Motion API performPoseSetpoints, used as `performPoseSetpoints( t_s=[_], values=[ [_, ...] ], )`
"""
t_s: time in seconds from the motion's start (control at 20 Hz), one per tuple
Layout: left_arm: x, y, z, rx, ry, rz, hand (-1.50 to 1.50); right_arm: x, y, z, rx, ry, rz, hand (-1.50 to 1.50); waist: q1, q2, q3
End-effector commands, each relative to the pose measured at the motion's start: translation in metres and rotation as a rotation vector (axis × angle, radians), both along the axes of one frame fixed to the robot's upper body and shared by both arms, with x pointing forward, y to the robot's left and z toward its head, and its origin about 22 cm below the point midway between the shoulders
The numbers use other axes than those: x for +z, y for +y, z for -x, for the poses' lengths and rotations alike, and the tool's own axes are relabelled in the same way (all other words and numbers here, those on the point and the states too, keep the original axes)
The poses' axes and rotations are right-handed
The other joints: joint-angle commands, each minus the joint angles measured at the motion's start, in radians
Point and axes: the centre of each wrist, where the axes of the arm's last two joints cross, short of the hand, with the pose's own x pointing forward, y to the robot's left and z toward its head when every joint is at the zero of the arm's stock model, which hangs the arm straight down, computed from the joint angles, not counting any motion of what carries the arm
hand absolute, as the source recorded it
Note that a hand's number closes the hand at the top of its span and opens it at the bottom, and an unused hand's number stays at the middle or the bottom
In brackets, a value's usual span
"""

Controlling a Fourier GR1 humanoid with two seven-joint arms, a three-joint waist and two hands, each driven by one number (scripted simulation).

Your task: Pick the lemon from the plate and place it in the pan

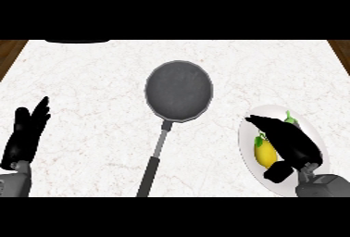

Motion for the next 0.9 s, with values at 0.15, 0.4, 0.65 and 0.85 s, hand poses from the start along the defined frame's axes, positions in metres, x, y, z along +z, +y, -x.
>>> performPoseSetpoints(
  t_s=[0.15,0.4,0.65,0.85],
  values=[
    [-0.001,0.006,-0.002,-0.001,-0.001,-0.007,0.00,-0.008,-0.002,-0.001,0.086,-0.146,0.086,1.50,-0.001,0.000,0.000],
    [-0.010,0.009,0.008,-0.001,0.002,0.012,0.00,-0.030,0.000,0.000,0.072,-0.153,0.061,1.50,0.000,0.000,0.000],
    [-0.007,-0.003,-0.007,0.007,-0.009,0.010,0.00,0.005,-0.011,-0.011,0.031,-0.131,0.027,1.50,-0.002,0.000,0.000],
    [0.002,0.002,-0.001,-0.003,0.007,-0.010,0.00,-0.007,-0.083,-0.015,0.021,-0.088,0.080,1.50,0.000,0.001,0.000]
  ],
)
